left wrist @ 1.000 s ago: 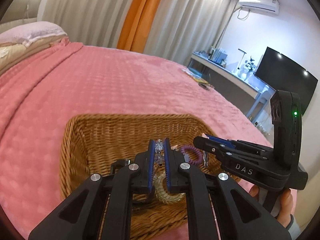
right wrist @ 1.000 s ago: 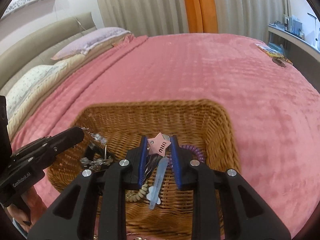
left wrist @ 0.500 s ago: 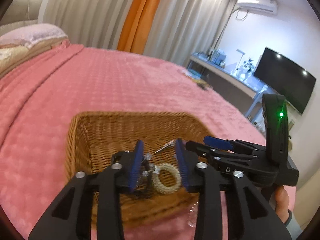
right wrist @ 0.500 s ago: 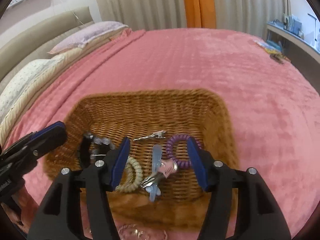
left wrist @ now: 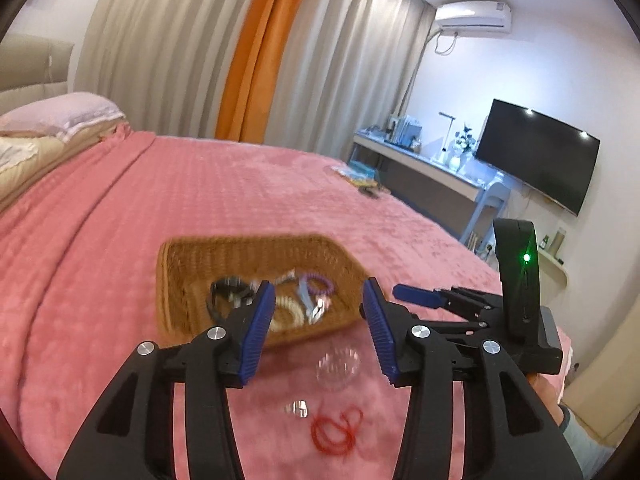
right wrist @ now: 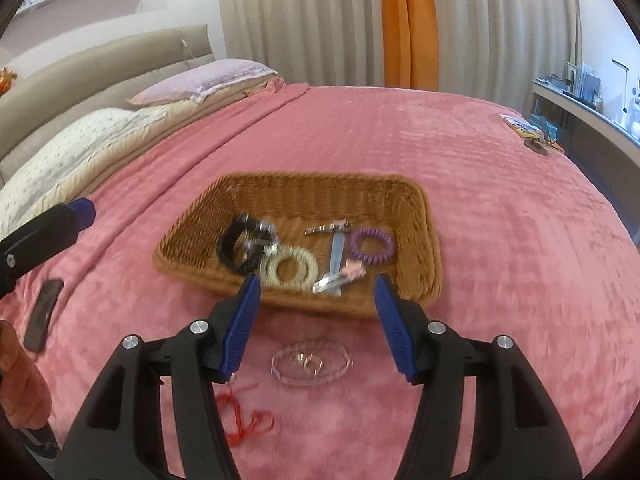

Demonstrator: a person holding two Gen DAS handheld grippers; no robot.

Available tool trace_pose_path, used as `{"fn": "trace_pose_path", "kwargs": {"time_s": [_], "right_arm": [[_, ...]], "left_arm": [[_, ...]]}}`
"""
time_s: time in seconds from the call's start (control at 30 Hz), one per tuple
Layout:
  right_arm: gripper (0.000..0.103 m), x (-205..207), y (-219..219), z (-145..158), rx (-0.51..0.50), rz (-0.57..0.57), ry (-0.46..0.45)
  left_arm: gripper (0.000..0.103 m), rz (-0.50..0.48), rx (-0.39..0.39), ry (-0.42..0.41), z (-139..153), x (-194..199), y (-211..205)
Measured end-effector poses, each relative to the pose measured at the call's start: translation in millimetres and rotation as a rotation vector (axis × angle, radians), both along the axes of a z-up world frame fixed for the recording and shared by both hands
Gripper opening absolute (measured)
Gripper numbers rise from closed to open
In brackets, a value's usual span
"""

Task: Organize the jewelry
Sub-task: 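Lift both open tools out of the basket toward the remaining items, then grasp the red coil cord with the left tool while the right tool grasps the clear bead bracelet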

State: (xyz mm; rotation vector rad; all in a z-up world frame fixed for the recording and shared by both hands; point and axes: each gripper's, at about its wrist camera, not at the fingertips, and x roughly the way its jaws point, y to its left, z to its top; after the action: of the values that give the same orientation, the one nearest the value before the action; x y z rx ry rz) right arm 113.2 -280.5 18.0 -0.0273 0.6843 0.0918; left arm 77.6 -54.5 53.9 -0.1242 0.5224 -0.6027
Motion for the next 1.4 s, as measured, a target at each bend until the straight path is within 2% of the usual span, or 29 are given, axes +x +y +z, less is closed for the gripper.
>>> {"fn": "trace_pose_path", "kwargs": {"time_s": [0.17, 0.33, 0.53, 0.63, 0.8, 0.97, 1.07, 1.13, 1.17, 1.23, 1.4], "right_arm": [[0.055, -9, -9, -25, 0.026, -0.025, 0.037], [0.038, -3, -24, -49, 0.057, -0.043, 0.086], [0.038, 10, -31, -73, 0.056, -0.066, 0.136], [0.038, 14, -34, -76, 0.069, -0.067, 0.145], [0.037, 26, -30, -88, 0.028, -0.073, 0.198], [0.027, 30, -24, -91, -0.021, -0.091, 0.199], [0.019, 29, -18, -91, -0.057, -0.079, 0.193], [0.01, 27, -11, -92, -0.091, -0.066, 0.188], [0.008, 26, -9, -93, -0.101, -0.061, 0.187], [0.007, 24, -3, -93, -0.13, -0.056, 0.176], [0.006, 14, 4, -84, -0.141, -0.025, 0.127]], "left_arm": [[0.044, 0.033, 0.028, 0.088, -35, -12, 4], [0.044, 0.03, 0.053, 0.196, -80, -13, -2], [0.044, 0.003, 0.12, 0.267, -114, -10, -17], [0.044, 0.0, 0.153, 0.286, -120, -8, -24], [0.044, 0.002, 0.2, 0.323, -130, -5, -32], [0.043, 0.016, 0.248, 0.305, -131, -5, -38], [0.037, 0.04, 0.298, 0.286, -132, -8, -43], [0.026, 0.051, 0.315, 0.278, -131, -11, -45], [0.022, 0.052, 0.317, 0.276, -131, -12, -44], [0.007, 0.052, 0.312, 0.279, -130, -11, -44], [0.003, 0.045, 0.259, 0.292, -130, -10, -37]]}}
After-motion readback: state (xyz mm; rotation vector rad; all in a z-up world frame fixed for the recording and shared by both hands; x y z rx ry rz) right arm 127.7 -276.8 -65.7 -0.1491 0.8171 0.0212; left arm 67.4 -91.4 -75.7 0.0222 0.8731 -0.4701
